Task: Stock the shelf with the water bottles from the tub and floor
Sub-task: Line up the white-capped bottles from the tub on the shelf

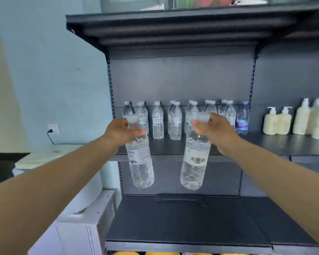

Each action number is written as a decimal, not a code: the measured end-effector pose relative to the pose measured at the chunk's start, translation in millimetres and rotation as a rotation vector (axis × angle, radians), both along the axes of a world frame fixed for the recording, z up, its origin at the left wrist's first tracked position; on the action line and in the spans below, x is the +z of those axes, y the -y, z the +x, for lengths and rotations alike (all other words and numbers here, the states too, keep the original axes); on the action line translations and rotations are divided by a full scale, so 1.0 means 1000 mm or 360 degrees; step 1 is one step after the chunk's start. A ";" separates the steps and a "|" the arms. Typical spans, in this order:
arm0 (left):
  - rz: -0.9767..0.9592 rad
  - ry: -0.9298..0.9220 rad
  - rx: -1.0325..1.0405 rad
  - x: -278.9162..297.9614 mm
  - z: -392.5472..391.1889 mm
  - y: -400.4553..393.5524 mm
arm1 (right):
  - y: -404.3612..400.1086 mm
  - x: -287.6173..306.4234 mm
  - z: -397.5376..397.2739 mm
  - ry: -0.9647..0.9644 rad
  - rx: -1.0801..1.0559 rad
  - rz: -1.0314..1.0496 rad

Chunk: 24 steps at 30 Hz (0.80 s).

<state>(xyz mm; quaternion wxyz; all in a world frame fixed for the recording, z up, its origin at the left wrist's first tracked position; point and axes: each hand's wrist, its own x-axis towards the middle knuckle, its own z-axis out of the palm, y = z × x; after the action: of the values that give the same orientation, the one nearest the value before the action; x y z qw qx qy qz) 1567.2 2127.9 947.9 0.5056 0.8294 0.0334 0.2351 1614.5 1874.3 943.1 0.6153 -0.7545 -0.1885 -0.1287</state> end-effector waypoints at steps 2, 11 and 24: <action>0.0000 0.0028 0.0026 0.019 0.015 -0.018 | -0.022 0.018 0.019 0.0032 0.0065 -0.0022; -0.0013 0.0038 0.0211 0.051 0.100 -0.117 | -0.133 0.048 0.111 0.0119 0.0267 -0.0042; 0.0035 -0.0022 0.0090 0.037 0.207 -0.278 | -0.312 0.042 0.241 0.0064 0.0211 -0.0028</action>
<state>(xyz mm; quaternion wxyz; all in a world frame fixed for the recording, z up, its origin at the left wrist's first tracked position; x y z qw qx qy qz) 1774.2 2406.0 984.7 0.4895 0.8352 0.0578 0.2438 1855.0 2186.3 984.8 0.6119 -0.7431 -0.2515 -0.1012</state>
